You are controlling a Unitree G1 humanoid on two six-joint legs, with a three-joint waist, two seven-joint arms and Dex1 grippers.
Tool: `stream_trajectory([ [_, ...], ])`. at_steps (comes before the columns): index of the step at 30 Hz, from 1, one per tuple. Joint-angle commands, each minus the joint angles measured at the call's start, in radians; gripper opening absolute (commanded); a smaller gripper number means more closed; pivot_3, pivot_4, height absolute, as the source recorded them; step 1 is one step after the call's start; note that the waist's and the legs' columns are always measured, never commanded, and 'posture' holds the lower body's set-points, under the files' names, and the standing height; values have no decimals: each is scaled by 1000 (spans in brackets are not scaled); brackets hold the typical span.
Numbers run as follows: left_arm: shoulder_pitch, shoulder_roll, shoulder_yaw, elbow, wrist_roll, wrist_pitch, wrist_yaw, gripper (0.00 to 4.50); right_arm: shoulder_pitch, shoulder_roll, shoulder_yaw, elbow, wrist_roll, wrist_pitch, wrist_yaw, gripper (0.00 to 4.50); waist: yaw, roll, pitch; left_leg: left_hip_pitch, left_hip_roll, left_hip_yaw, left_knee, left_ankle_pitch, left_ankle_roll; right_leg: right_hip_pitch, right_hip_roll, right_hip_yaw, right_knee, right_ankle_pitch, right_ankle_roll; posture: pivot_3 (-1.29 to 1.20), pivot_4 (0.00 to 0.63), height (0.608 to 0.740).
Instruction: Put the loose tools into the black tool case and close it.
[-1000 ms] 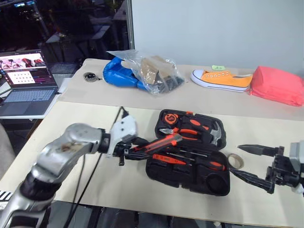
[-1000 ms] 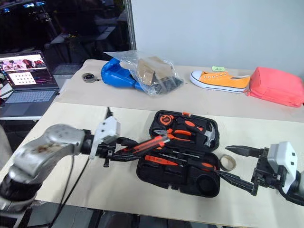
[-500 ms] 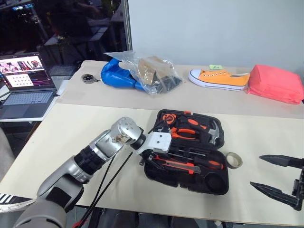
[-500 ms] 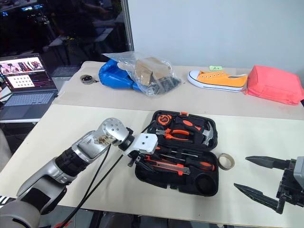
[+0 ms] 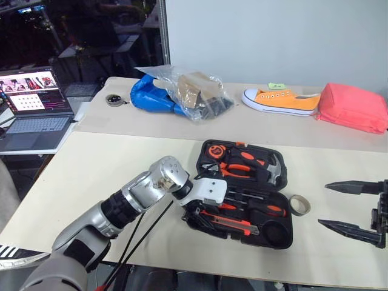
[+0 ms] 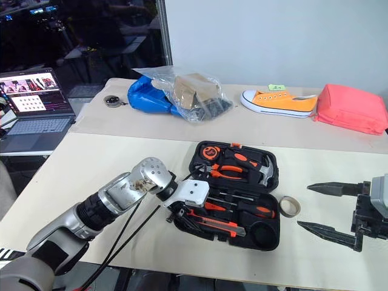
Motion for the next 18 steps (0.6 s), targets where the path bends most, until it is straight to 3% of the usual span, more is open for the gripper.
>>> stream_trajectory([
  [1, -11, -10, -14, -20, 23, 16, 18, 1677, -23, -15, -4, -11, 10, 9, -4, 4500, 1, 0, 0, 0, 0, 0, 0, 0, 0, 0, 0, 0, 0, 0, 0, 0, 150, 740],
  [4, -13, -14, -12, -24, 31, 13, 28, 1677, -28, -12, -3, -12, 10, 10, -4, 4500, 1, 0, 0, 0, 0, 0, 1, 0, 0, 0, 0, 0, 0, 0, 0, 0, 150, 740],
  [5, -14, -15, -7, -24, 33, 10, 33, 2675, -30, -11, -1, -11, 8, 10, -4, 4500, 1, 0, 0, 1, 0, 0, 1, 0, 0, 1, 0, 0, 0, 0, 0, 0, 150, 740],
  [6, -16, -16, 9, -25, 30, 11, 42, 2779, -34, -10, 2, -11, 8, 9, -6, 4500, 1, 0, 0, 1, 0, 0, 1, 0, 0, 1, 0, 0, 1, 0, 0, 0, 150, 740],
  [8, -14, -10, 63, -42, 4, 2, 46, 3479, -39, -5, 10, -16, 10, 9, -11, 4500, 1, 0, 0, 1, 0, 0, 1, 0, 0, 1, 0, 0, 1, 0, 1, 0, 150, 740],
  [12, 36, -6, 244, -112, -150, 7, 40, 3479, -44, 9, 29, -24, 9, 3, -24, 4500, -3, 0, 0, 1, 1, -1, 1, 0, 0, 1, 0, 0, 1, 0, 0, 0, 150, 740],
  [15, 95, -27, 347, -128, -237, -4, 64, 2701, -47, 17, 42, -27, 7, 0, -33, 4500, -3, 2, -1, 1, 2, -3, 1, 0, 0, 1, 0, 0, 1, 0, 0, 0, 150, 740],
  [18, 220, -25, 363, -108, -248, -104, 62, 1669, -54, 23, 55, -36, 11, 2, -48, 4500, -4, 3, -2, 2, 2, -5, 1, 0, 0, 1, -1, 0, 1, 0, 0, 0, 150, 740],
])
